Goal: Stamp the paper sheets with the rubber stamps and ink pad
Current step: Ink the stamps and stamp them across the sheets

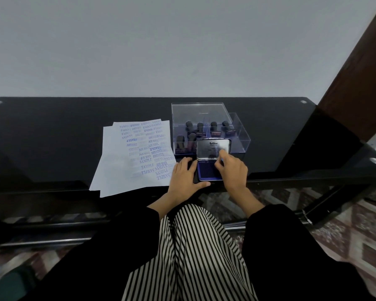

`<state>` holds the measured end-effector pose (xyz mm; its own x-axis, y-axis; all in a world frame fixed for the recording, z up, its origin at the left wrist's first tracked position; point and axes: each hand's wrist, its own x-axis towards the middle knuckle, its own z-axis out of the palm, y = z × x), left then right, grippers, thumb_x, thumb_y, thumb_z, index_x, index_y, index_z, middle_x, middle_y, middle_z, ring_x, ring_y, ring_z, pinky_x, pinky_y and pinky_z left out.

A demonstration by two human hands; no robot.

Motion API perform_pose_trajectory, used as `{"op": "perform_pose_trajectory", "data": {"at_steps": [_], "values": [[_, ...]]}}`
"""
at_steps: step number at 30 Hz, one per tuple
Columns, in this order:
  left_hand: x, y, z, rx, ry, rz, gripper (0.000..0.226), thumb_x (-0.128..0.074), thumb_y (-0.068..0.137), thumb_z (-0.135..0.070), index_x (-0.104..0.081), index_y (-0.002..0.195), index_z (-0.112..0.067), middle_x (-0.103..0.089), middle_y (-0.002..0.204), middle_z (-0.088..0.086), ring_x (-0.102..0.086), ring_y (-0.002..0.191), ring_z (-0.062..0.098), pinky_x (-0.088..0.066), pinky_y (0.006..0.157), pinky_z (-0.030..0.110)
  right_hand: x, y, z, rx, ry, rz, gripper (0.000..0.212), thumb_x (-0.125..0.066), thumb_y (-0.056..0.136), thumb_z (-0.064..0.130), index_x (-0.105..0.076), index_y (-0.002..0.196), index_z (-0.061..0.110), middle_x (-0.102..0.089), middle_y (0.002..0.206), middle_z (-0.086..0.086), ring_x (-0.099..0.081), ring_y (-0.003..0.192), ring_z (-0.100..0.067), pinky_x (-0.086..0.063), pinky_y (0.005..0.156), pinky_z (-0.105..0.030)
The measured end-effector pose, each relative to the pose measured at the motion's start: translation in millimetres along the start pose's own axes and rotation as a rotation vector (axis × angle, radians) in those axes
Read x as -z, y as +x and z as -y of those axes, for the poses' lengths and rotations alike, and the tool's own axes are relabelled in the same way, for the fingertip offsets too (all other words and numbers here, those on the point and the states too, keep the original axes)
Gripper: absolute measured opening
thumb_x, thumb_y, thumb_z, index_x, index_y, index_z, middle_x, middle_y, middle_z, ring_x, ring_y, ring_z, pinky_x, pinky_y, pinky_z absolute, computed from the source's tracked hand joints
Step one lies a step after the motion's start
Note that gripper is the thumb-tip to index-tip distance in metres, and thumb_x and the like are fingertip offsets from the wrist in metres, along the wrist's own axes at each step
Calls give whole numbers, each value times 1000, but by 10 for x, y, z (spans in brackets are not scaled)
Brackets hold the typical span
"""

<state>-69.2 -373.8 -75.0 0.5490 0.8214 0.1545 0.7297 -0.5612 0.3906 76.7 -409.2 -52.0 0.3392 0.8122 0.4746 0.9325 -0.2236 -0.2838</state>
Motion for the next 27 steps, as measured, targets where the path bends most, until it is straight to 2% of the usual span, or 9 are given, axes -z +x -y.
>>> {"op": "perform_pose_trajectory", "data": {"at_steps": [9, 18, 27], "values": [[-26, 29, 26, -16, 34, -1, 83, -50, 83, -61, -23, 147, -15, -22, 149, 10, -19, 139, 23, -13, 115, 32, -109, -11, -40, 38, 54, -104, 26, -72, 71, 1, -48, 64, 7, -50, 45, -7, -47, 37, -23, -34, 34, -27], [-30, 29, 32, -24, 37, 7, 83, -50, 83, -60, -22, 147, -14, -22, 149, 11, -18, 140, 24, -13, 117, 35, -114, -21, -49, 66, 36, -130, 29, -75, 68, 2, -47, 63, 9, -49, 44, -4, -45, 35, -18, -34, 31, -25], [-19, 33, 17, -18, 38, 25, 83, -50, 84, -60, -21, 147, -14, -20, 150, 9, -15, 141, 24, -11, 117, 33, -108, -142, -63, 61, 22, -156, 30, -74, 70, 2, -46, 63, 11, -51, 50, -2, -47, 42, -16, -32, 34, -23]]}}
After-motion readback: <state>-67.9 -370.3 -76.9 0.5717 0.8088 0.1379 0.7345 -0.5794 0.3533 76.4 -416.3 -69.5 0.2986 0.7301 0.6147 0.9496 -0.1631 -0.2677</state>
